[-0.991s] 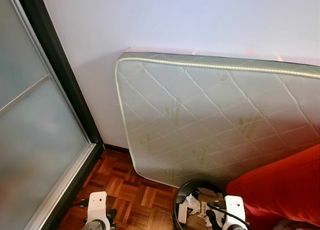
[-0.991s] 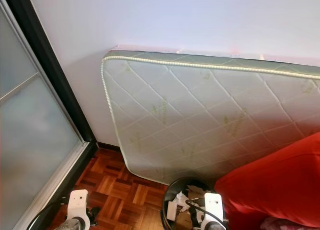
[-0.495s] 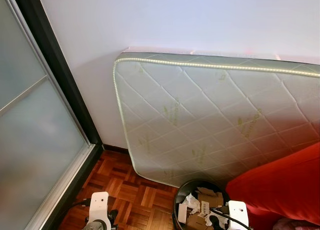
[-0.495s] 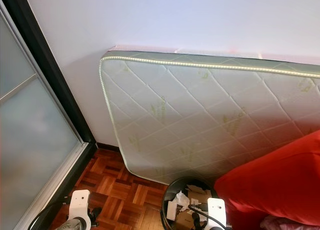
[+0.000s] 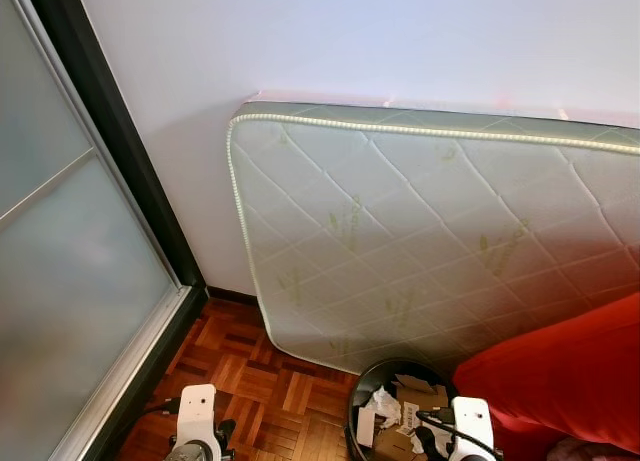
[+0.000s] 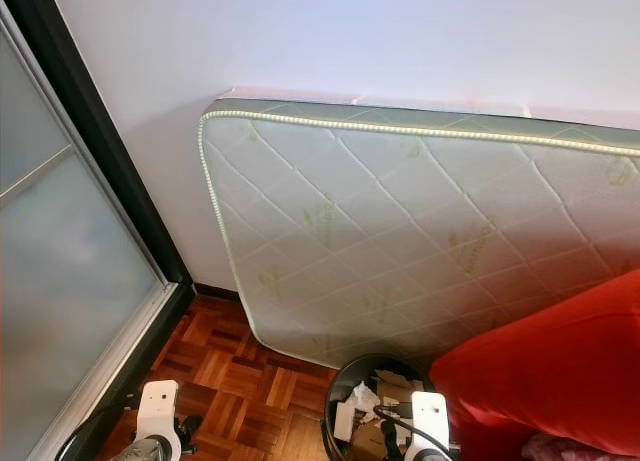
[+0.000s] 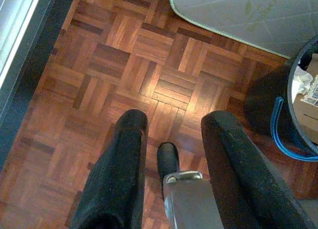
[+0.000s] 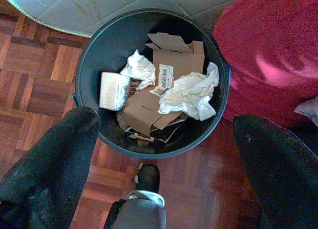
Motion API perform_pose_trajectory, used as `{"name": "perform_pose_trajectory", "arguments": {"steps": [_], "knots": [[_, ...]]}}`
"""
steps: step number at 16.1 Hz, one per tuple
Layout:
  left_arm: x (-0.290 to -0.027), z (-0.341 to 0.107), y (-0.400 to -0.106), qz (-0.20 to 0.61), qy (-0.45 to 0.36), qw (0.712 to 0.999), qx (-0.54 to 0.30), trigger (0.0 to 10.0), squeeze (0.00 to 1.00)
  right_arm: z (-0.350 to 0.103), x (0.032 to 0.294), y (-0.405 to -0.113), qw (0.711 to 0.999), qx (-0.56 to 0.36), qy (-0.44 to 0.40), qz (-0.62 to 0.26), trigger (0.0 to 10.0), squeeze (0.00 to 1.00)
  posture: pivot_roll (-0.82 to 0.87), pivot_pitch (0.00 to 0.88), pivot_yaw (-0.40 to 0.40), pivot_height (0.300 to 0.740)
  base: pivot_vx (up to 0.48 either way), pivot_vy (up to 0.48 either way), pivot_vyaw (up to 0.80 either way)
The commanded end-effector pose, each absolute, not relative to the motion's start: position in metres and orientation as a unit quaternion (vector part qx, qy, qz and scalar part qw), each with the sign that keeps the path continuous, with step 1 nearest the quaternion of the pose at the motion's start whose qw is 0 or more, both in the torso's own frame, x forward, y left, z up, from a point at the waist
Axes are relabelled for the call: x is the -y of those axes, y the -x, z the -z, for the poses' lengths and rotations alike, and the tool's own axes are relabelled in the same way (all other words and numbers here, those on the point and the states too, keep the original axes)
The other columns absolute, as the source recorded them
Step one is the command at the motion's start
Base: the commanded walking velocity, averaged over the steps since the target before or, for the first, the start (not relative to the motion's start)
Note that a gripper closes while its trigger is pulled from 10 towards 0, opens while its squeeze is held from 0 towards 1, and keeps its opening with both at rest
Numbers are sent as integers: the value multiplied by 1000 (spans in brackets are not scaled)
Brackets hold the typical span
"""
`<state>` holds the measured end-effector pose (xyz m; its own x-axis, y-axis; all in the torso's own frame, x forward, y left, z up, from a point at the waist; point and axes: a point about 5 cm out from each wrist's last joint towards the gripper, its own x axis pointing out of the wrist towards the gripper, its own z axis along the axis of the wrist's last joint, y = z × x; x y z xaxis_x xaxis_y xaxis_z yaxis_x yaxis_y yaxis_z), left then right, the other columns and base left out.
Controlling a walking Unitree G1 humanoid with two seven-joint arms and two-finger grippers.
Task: Clean up the room
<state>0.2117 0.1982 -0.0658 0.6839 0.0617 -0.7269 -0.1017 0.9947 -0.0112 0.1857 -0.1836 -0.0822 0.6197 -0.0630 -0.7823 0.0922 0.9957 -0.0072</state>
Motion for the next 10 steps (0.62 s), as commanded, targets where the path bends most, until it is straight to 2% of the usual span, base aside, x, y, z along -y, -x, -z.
{"name": "perform_pose_trajectory", "arguments": {"steps": [1, 4, 10], "knots": [[-201, 68, -208, -50, 27, 914, -401, 10000, 0, 84, 182, -184, 896, -441, -16, 40, 10000, 0, -25, 0, 22, 740, 0, 0, 0], [-200, 69, -207, -50, 29, 913, -404, 10000, 0, 84, 182, -184, 896, -442, -14, 40, 10000, 0, -20, 0, 22, 740, 0, 0, 0], [-201, 68, -208, -48, 31, 915, -400, 10000, 0, 84, 181, -184, 896, -442, -16, 40, 10000, 0, -16, 0, 26, 740, -258, 0, 0]]}}
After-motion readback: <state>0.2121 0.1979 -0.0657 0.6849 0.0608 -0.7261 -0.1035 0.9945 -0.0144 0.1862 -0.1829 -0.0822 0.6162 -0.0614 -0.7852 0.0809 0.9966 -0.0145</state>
